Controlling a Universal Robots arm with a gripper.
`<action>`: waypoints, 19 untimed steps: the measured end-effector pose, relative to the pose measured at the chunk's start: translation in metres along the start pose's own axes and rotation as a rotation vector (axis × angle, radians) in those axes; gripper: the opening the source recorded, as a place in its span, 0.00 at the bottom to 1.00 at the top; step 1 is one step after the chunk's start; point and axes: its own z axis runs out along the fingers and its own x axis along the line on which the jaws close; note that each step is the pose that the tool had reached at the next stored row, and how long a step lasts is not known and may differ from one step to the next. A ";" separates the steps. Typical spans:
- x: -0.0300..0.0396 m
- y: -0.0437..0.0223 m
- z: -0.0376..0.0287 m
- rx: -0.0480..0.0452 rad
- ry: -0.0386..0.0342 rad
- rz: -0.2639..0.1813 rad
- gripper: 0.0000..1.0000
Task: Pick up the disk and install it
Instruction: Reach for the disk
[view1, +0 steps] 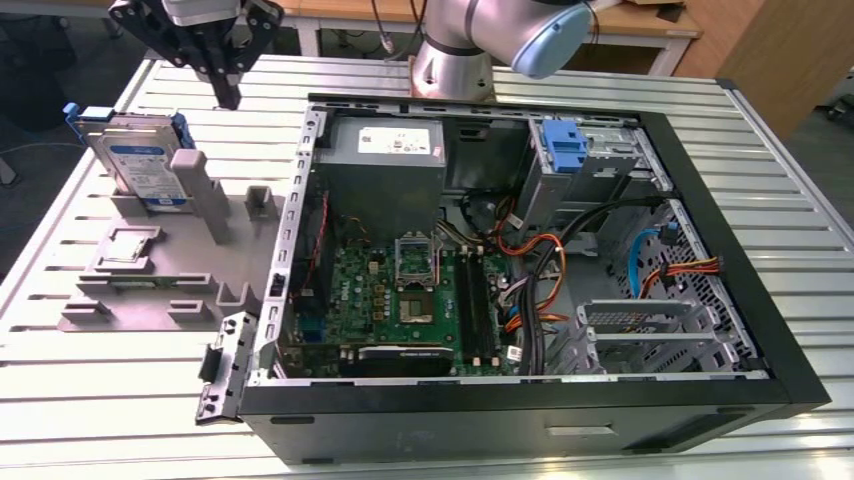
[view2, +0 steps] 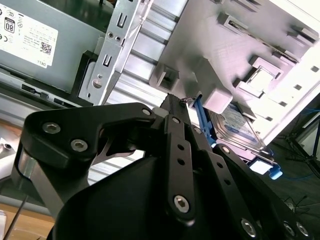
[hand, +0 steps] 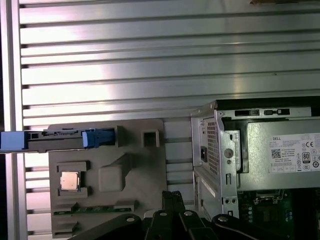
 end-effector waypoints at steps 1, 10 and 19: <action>0.0008 -0.0001 0.0000 0.0001 0.0002 0.000 0.11; 0.0029 -0.0002 0.0002 0.0002 0.0009 0.000 0.11; 0.0032 -0.0003 0.0003 0.0000 0.0008 0.000 0.11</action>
